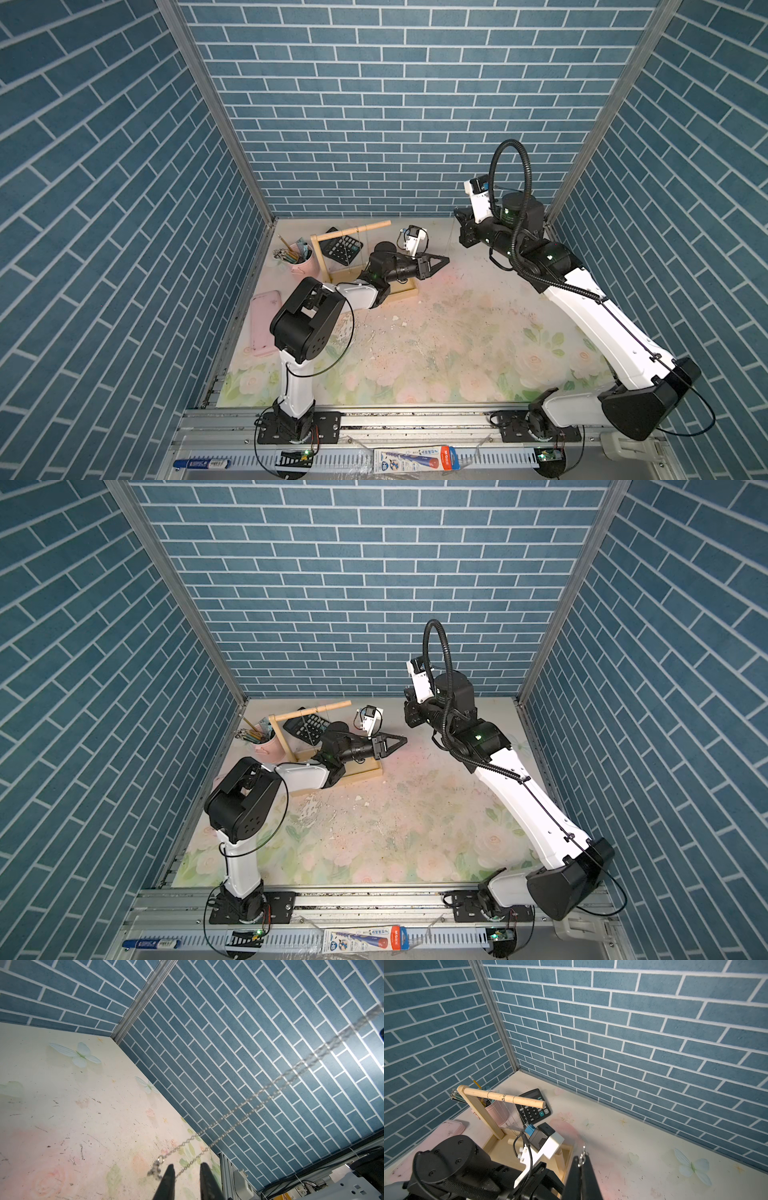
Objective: Take the necklace off the jewelry display stand
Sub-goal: Take off the necklace from the stand.
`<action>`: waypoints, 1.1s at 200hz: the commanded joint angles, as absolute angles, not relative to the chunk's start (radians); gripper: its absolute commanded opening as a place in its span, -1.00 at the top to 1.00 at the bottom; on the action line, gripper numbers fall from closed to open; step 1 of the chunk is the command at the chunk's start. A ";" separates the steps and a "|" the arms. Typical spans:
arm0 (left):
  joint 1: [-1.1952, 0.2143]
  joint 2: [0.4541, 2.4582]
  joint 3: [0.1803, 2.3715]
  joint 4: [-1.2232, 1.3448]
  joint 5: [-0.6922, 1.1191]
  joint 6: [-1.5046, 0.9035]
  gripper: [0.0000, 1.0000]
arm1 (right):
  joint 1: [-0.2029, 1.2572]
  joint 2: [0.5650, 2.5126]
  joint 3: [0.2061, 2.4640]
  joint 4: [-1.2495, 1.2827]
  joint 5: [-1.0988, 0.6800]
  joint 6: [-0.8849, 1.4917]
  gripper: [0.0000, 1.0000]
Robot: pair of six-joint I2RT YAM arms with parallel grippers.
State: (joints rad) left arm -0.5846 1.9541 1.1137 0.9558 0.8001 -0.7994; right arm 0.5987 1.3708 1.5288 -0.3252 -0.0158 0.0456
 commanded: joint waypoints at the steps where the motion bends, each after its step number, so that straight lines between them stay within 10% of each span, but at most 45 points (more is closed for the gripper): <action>1: -0.574 1.922 1.092 0.975 0.790 -0.792 0.48 | 0.592 1.351 1.526 -0.312 -0.019 0.040 1.00; 220: -0.570 1.976 1.117 0.999 0.796 -0.810 0.40 | 0.593 1.351 1.529 -0.314 -0.032 0.048 1.00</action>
